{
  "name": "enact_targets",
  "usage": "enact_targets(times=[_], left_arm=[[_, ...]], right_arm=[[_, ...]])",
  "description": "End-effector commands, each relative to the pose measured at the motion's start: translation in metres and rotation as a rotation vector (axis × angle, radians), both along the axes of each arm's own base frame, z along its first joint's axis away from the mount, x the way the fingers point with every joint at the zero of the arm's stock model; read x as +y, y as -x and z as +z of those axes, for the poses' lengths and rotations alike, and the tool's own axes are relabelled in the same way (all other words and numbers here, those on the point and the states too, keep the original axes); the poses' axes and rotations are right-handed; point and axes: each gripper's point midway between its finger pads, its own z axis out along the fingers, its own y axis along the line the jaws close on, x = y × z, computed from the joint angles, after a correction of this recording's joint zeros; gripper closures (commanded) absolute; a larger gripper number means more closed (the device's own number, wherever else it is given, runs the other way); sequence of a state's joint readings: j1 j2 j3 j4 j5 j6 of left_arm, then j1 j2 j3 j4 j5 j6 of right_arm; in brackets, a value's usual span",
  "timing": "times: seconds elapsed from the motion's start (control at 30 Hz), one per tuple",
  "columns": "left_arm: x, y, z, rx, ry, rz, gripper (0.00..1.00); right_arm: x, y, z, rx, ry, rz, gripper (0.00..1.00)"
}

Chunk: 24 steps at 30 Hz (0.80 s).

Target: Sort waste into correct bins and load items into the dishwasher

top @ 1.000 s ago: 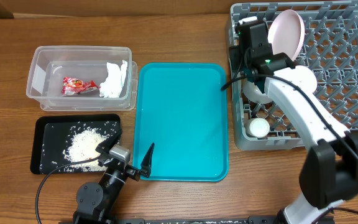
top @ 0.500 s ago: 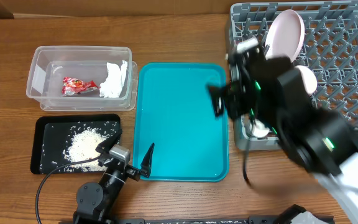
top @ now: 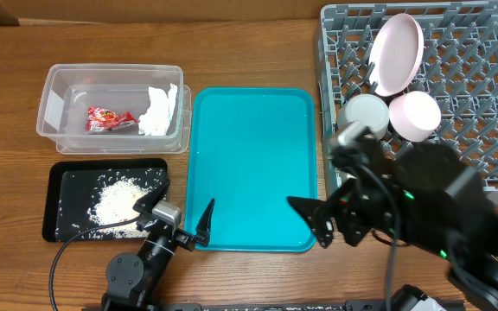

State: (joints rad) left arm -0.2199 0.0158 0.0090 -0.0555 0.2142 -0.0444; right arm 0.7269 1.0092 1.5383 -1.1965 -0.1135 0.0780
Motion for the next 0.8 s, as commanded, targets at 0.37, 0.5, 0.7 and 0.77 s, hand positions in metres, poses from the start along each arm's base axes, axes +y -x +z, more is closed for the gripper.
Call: enact_targets(times=[0.37,0.5,0.7,0.77], left_arm=[[0.000,0.000,0.000,-0.011,-0.011,-0.005,0.00],[0.000,0.000,0.000,-0.011,-0.012,-0.006,0.00],[0.000,0.000,0.000,-0.011,-0.011,-0.006,0.00],[0.000,0.000,0.000,-0.012,-0.011,-0.005,0.00]], right_arm=[[-0.106,-0.031,0.050,-0.363,-0.110,-0.486,0.00],[-0.122,-0.038,0.015,-0.356,-0.113,-0.553,0.00],[-0.133,-0.029,-0.046,-0.339,-0.138,-0.570,0.00],[-0.137,-0.025,-0.064,-0.347,-0.147,-0.583,0.00]])
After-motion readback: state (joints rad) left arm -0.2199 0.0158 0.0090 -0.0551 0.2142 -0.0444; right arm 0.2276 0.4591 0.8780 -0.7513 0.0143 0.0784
